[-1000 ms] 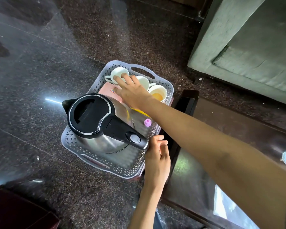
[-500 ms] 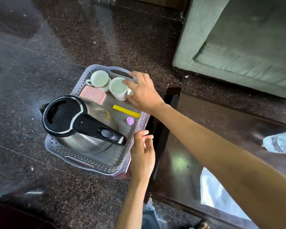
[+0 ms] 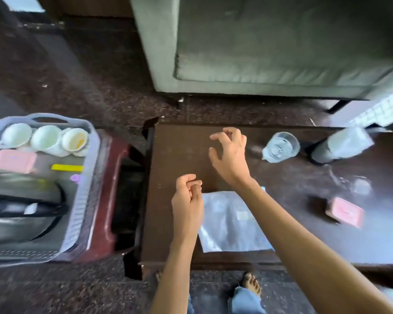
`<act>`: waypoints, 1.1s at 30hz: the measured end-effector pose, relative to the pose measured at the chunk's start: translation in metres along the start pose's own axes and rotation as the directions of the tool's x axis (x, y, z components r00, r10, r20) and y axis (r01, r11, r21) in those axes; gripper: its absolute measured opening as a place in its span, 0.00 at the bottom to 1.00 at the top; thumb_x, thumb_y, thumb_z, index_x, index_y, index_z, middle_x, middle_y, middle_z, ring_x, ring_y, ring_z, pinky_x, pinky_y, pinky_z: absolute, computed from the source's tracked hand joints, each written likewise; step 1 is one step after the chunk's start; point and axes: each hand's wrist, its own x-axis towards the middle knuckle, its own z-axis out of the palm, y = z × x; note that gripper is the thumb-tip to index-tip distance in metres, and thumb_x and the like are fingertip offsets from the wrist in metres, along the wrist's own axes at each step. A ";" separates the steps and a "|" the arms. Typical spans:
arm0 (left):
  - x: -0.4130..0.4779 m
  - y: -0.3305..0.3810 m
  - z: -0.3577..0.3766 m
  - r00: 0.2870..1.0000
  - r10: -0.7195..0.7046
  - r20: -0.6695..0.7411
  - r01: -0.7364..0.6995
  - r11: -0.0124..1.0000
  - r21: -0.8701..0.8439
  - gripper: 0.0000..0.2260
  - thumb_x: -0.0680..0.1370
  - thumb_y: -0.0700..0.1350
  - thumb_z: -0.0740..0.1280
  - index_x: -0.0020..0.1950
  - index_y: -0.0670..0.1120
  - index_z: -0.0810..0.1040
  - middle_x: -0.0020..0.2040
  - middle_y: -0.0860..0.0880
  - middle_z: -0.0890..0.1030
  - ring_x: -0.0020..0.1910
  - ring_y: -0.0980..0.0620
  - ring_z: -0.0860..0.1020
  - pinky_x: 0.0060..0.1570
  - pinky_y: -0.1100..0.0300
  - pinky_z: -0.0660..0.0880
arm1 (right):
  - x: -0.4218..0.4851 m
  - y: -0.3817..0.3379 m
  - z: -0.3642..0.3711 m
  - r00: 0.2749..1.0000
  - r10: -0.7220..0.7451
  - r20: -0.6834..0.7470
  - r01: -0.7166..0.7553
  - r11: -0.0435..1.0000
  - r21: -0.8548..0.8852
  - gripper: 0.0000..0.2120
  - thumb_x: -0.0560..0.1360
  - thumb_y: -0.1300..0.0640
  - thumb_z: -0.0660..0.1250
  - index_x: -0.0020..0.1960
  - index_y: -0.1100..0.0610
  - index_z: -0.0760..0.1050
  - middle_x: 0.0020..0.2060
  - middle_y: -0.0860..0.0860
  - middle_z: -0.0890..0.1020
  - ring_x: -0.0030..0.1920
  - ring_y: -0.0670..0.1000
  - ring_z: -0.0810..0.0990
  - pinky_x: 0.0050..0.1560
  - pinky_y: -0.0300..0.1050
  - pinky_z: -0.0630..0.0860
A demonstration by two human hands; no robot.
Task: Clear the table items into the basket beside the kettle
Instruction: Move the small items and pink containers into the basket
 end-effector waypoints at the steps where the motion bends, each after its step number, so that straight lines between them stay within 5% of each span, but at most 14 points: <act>1: -0.005 0.001 0.018 1.000 -0.005 0.025 0.004 1.000 0.014 0.09 0.80 0.39 0.57 0.57 0.48 0.73 0.50 0.53 0.81 0.51 0.56 0.79 0.44 0.75 0.70 | -0.007 0.020 -0.013 0.999 0.036 -0.008 -0.036 0.999 -0.010 0.14 0.71 0.63 0.68 0.57 0.60 0.78 0.59 0.62 0.71 0.58 0.63 0.69 0.60 0.50 0.66; 8: -0.044 0.008 0.121 0.976 -0.033 0.216 0.003 0.991 0.136 0.10 0.80 0.41 0.57 0.59 0.48 0.72 0.53 0.51 0.79 0.47 0.57 0.76 0.40 0.72 0.70 | -0.063 0.146 -0.089 0.960 0.280 -0.017 -0.280 0.956 -0.083 0.15 0.69 0.64 0.68 0.56 0.61 0.77 0.56 0.63 0.72 0.56 0.65 0.69 0.58 0.46 0.61; 12: -0.061 0.007 0.161 0.959 -0.041 0.281 -0.012 0.983 0.185 0.08 0.80 0.42 0.57 0.57 0.48 0.72 0.52 0.52 0.78 0.47 0.56 0.75 0.38 0.72 0.68 | -0.099 0.204 -0.122 0.918 0.394 -0.035 -0.392 0.894 -0.217 0.21 0.68 0.63 0.70 0.60 0.62 0.73 0.60 0.64 0.70 0.58 0.67 0.68 0.60 0.53 0.65; 15: -0.071 0.005 0.180 0.948 -0.049 0.314 -0.016 0.979 0.202 0.09 0.80 0.41 0.57 0.58 0.46 0.73 0.52 0.51 0.79 0.49 0.56 0.77 0.41 0.75 0.68 | -0.122 0.243 -0.139 0.836 0.545 0.060 -0.464 0.762 -0.452 0.37 0.67 0.62 0.72 0.72 0.59 0.61 0.72 0.64 0.59 0.69 0.67 0.59 0.68 0.58 0.61; 18: -0.077 0.000 0.193 0.941 -0.064 0.333 -0.015 0.974 0.228 0.09 0.80 0.41 0.56 0.58 0.47 0.72 0.54 0.50 0.80 0.54 0.52 0.78 0.51 0.65 0.69 | -0.141 0.276 -0.147 0.767 0.628 0.133 -0.432 0.659 -0.616 0.43 0.70 0.64 0.69 0.77 0.50 0.49 0.77 0.61 0.48 0.76 0.64 0.49 0.73 0.58 0.53; 20: -0.079 -0.004 0.197 0.938 -0.067 0.340 -0.015 0.972 0.235 0.09 0.80 0.41 0.56 0.58 0.47 0.72 0.53 0.50 0.80 0.54 0.51 0.78 0.52 0.63 0.69 | -0.148 0.288 -0.149 0.759 0.630 0.163 -0.403 0.652 -0.642 0.43 0.71 0.66 0.67 0.77 0.48 0.49 0.76 0.60 0.52 0.75 0.65 0.50 0.74 0.59 0.51; 23: -0.080 -0.006 0.198 0.936 -0.068 0.346 -0.020 0.970 0.244 0.09 0.80 0.41 0.56 0.58 0.46 0.72 0.53 0.51 0.80 0.53 0.52 0.78 0.51 0.63 0.69 | -0.146 0.294 -0.152 0.792 0.592 0.153 -0.370 0.663 -0.651 0.36 0.69 0.67 0.67 0.73 0.52 0.59 0.66 0.61 0.69 0.68 0.64 0.65 0.71 0.57 0.59; 29: -0.069 -0.003 0.176 0.948 -0.068 0.311 -0.005 0.974 0.225 0.08 0.80 0.41 0.57 0.57 0.48 0.72 0.53 0.53 0.79 0.48 0.59 0.76 0.42 0.70 0.69 | -0.113 0.243 -0.152 0.851 0.519 0.078 -0.417 0.759 -0.501 0.32 0.69 0.48 0.73 0.67 0.56 0.63 0.58 0.57 0.74 0.55 0.67 0.73 0.57 0.63 0.72; 33: -0.047 0.000 0.138 0.969 -0.049 0.241 0.000 0.980 0.201 0.08 0.80 0.43 0.56 0.58 0.50 0.71 0.53 0.52 0.80 0.46 0.60 0.78 0.42 0.67 0.72 | -0.080 0.179 -0.147 0.903 0.425 0.055 -0.423 0.905 -0.053 0.27 0.71 0.44 0.68 0.66 0.50 0.64 0.54 0.57 0.73 0.50 0.64 0.75 0.49 0.53 0.73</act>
